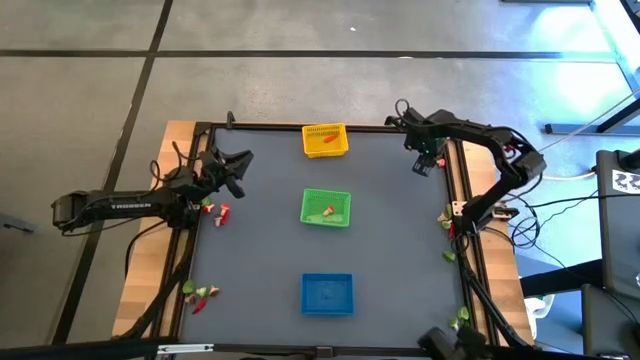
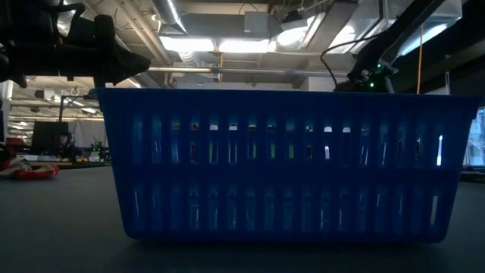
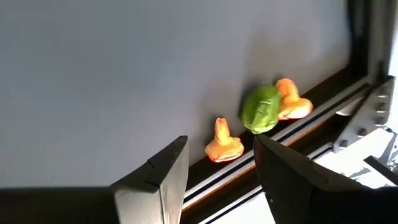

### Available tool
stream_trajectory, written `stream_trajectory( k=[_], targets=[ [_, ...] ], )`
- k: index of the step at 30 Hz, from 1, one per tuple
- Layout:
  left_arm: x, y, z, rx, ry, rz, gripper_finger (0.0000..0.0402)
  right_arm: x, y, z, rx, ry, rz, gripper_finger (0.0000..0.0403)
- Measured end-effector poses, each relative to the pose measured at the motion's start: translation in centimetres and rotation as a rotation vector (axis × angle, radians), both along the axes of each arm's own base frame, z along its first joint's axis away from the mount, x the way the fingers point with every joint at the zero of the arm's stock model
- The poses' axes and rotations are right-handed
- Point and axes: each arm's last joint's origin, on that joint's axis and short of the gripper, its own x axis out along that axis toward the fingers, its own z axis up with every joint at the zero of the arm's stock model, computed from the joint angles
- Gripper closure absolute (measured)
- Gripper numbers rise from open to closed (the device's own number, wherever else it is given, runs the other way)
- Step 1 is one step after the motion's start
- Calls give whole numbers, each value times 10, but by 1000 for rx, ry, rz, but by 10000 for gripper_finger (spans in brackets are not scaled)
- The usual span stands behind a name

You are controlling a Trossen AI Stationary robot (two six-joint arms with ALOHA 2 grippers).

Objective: Sort produce into baskets
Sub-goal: Put the red mushroom into the green bin

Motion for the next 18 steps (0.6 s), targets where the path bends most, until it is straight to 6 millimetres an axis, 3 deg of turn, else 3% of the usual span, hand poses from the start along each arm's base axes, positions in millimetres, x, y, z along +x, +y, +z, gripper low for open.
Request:
stream_trajectory(
  k=[18],
  targets=[
    [0, 0, -2, -10, 24, 0, 329, 12, -3, -52, 73, 351, 135, 221]
  ],
)
